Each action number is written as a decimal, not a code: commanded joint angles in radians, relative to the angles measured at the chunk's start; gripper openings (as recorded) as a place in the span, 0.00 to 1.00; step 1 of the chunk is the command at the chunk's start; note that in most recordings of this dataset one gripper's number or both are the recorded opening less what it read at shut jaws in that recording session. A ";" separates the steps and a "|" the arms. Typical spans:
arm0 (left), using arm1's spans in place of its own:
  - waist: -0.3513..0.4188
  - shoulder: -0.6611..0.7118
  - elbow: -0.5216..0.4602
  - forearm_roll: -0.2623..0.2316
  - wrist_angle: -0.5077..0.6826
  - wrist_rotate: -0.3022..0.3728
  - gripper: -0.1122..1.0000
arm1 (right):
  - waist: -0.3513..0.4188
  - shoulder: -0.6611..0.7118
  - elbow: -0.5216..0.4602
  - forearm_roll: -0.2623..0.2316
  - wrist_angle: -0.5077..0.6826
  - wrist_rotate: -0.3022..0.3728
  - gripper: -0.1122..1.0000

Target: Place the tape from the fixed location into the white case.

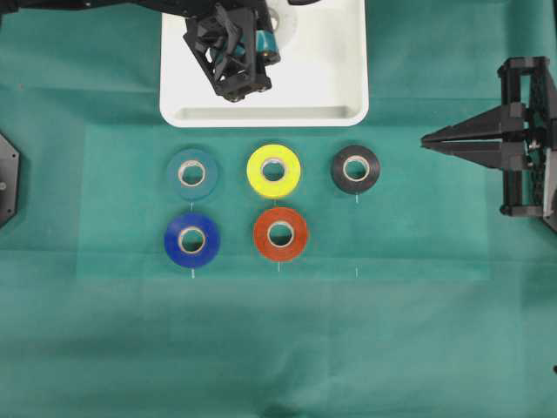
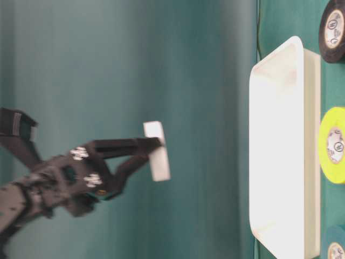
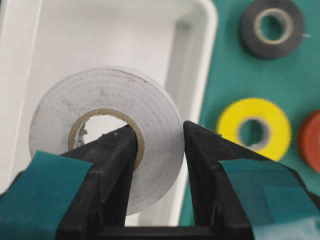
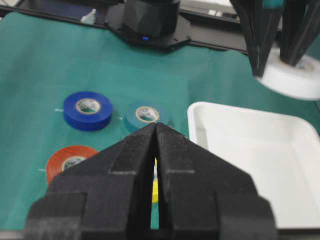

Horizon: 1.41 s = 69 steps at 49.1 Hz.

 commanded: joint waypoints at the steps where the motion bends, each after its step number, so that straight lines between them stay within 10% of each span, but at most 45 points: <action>1: 0.014 -0.025 0.041 0.000 -0.067 -0.002 0.35 | 0.000 0.006 -0.025 -0.002 -0.006 -0.002 0.10; 27: 0.100 0.092 0.296 -0.003 -0.430 -0.002 0.35 | 0.000 0.026 -0.025 -0.002 -0.008 -0.002 0.10; 69: 0.110 0.184 0.255 -0.003 -0.439 0.008 0.35 | 0.000 0.029 -0.026 -0.002 -0.009 -0.003 0.10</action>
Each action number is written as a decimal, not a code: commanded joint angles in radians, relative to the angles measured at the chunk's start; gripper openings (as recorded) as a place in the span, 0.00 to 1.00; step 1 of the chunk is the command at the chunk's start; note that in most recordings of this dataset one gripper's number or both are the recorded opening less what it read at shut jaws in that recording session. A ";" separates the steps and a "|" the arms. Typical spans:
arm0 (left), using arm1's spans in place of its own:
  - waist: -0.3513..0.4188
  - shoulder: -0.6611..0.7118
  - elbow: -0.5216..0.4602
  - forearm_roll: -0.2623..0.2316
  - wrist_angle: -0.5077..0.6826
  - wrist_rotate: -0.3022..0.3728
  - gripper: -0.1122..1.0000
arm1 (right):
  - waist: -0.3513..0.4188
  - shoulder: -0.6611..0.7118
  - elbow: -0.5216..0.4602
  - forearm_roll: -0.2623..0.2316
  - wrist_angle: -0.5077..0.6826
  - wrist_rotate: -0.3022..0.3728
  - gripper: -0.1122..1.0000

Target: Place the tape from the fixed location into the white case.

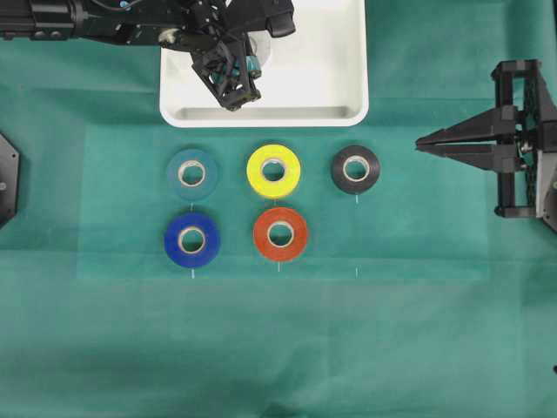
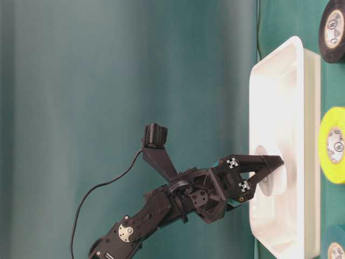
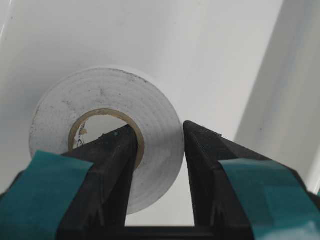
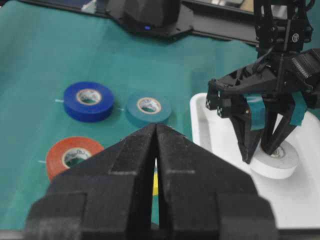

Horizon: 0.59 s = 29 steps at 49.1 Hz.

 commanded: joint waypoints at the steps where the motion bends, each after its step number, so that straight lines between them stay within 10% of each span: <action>1: 0.002 -0.015 -0.029 -0.002 -0.002 0.003 0.35 | 0.000 0.002 -0.026 -0.002 -0.008 -0.003 0.10; 9: 0.002 -0.014 -0.035 -0.002 -0.002 0.003 0.40 | 0.000 0.002 -0.026 -0.002 -0.008 -0.003 0.10; 20: 0.002 -0.017 -0.035 -0.002 0.000 -0.002 0.94 | 0.000 0.002 -0.028 -0.002 -0.009 -0.003 0.10; 29: 0.002 -0.018 -0.035 -0.002 0.003 -0.003 0.92 | 0.000 0.002 -0.028 -0.002 -0.009 -0.003 0.10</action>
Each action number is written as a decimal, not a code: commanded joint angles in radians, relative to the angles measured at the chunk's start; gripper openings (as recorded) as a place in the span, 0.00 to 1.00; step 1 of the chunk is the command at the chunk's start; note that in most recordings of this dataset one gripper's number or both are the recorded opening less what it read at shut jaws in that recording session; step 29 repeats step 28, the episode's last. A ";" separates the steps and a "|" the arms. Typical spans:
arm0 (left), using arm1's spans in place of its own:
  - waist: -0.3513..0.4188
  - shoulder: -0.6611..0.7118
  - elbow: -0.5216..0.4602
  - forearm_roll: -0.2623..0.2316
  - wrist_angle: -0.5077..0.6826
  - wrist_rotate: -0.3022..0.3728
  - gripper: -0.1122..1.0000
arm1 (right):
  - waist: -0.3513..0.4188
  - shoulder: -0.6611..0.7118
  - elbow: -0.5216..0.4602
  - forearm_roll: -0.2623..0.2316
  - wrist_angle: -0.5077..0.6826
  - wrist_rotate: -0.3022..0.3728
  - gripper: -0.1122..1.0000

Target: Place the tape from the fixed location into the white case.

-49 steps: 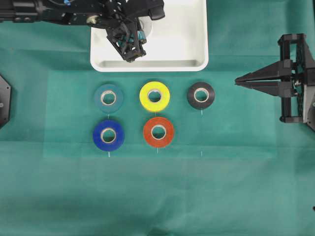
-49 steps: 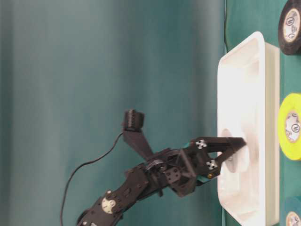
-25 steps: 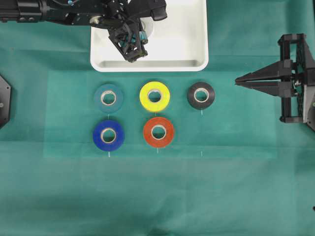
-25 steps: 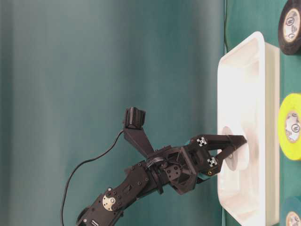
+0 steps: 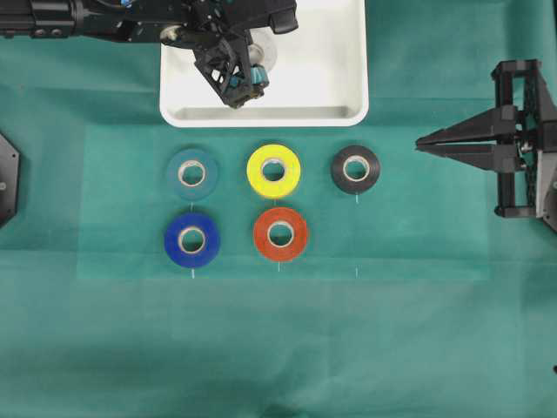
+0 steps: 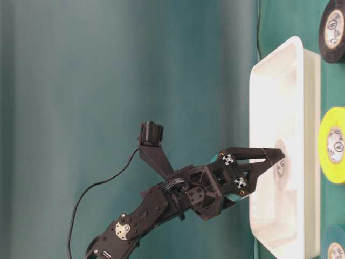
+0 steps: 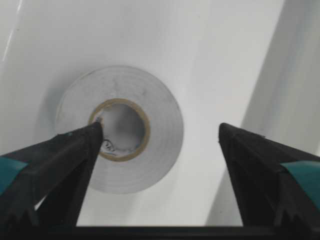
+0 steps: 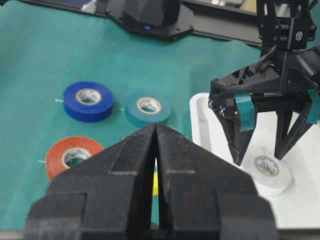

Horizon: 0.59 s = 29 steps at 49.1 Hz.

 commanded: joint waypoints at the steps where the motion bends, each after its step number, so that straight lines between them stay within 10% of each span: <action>1: 0.002 -0.020 -0.021 -0.002 0.000 -0.002 0.92 | 0.000 0.002 -0.025 -0.002 -0.009 -0.002 0.10; 29: -0.005 -0.118 -0.067 -0.003 0.135 -0.003 0.92 | 0.000 0.002 -0.026 -0.002 -0.009 -0.002 0.10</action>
